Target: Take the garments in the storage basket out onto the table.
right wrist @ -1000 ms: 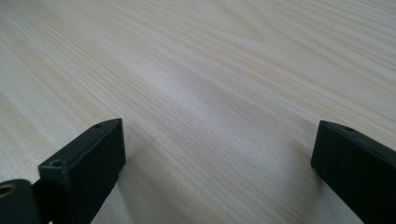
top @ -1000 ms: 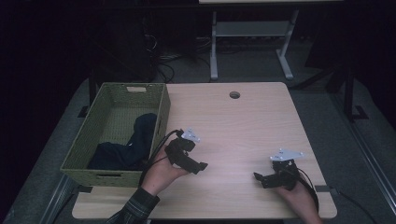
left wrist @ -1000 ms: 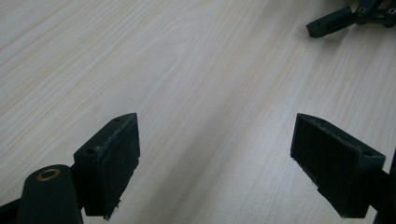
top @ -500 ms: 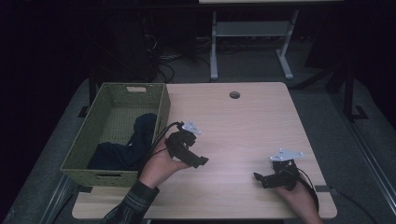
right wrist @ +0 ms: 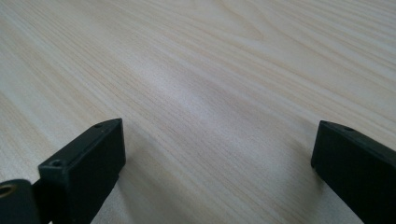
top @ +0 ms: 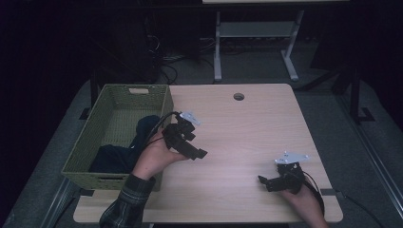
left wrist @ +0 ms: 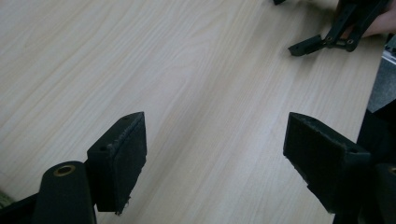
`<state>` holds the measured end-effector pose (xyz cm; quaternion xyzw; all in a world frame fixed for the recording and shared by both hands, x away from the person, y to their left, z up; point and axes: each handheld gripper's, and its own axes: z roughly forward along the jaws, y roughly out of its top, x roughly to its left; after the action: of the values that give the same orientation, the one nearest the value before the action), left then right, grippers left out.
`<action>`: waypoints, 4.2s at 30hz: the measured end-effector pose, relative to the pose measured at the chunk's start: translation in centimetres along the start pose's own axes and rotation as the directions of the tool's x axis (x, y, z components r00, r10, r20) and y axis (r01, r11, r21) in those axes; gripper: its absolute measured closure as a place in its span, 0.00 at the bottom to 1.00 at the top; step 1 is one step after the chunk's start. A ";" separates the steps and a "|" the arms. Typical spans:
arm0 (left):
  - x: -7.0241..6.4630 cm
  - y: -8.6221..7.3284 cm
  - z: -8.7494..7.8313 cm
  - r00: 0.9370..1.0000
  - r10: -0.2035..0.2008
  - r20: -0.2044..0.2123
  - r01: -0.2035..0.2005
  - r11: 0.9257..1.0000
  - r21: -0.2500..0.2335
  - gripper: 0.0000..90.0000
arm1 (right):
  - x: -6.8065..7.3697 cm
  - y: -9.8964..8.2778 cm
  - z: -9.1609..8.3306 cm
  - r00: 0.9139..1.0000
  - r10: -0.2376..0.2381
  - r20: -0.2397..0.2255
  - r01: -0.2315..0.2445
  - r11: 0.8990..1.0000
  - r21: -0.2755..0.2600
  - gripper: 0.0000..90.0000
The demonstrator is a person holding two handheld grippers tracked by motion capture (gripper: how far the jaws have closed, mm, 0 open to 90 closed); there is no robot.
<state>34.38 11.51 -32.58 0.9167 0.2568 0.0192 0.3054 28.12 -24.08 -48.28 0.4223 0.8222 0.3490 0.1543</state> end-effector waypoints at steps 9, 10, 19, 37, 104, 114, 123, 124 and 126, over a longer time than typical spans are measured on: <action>0.6 -0.7 -1.3 1.000 -0.006 -0.014 0.007 1.000 0.003 0.25 | 0.0 0.0 0.0 1.000 -0.001 0.000 0.001 1.000 0.000 0.03; 0.6 -0.7 -1.4 1.000 -0.010 -0.017 0.010 1.000 -0.001 0.25 | 0.0 0.0 0.0 1.000 -0.001 0.000 0.001 1.000 -0.001 0.03; 0.9 -1.4 -3.4 0.997 -0.023 -0.069 0.022 1.000 -0.004 0.26 | 0.0 0.0 0.0 1.000 -0.001 0.000 0.001 1.000 0.000 0.03; 2.0 -3.5 -7.1 0.986 -0.081 -0.144 0.077 0.996 -0.036 0.26 | 0.0 0.0 0.0 1.000 -0.001 0.000 0.001 1.000 0.000 0.03; 9.2 -10.8 -6.8 0.933 -0.254 -0.255 0.295 0.945 0.138 0.26 | 0.0 0.0 0.0 1.000 -0.004 0.001 0.004 1.000 -0.002 0.03; 9.7 -11.1 -5.1 0.941 -0.239 -0.239 0.288 0.937 0.198 0.26 | 0.0 0.0 0.0 1.000 -0.004 0.001 0.004 1.000 -0.002 0.03; 10.0 -11.3 -3.6 0.950 -0.216 -0.224 0.270 0.930 0.250 0.26 | 0.0 0.0 0.0 1.000 -0.004 0.001 0.004 1.000 -0.002 0.03; 10.0 -11.4 -3.4 0.950 -0.215 -0.224 0.270 0.929 0.252 0.26 | 0.0 0.0 0.0 1.000 -0.004 0.001 0.004 1.000 -0.002 0.03; 10.2 -11.5 -3.2 0.951 -0.211 -0.225 0.268 0.927 0.262 0.26 | 0.0 0.0 0.0 1.000 -0.004 0.001 0.004 1.000 -0.002 0.03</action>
<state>37.32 26.00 -37.76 0.9068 0.3957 0.0327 0.1419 28.14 -24.10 -48.29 0.4206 0.8227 0.3492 0.1558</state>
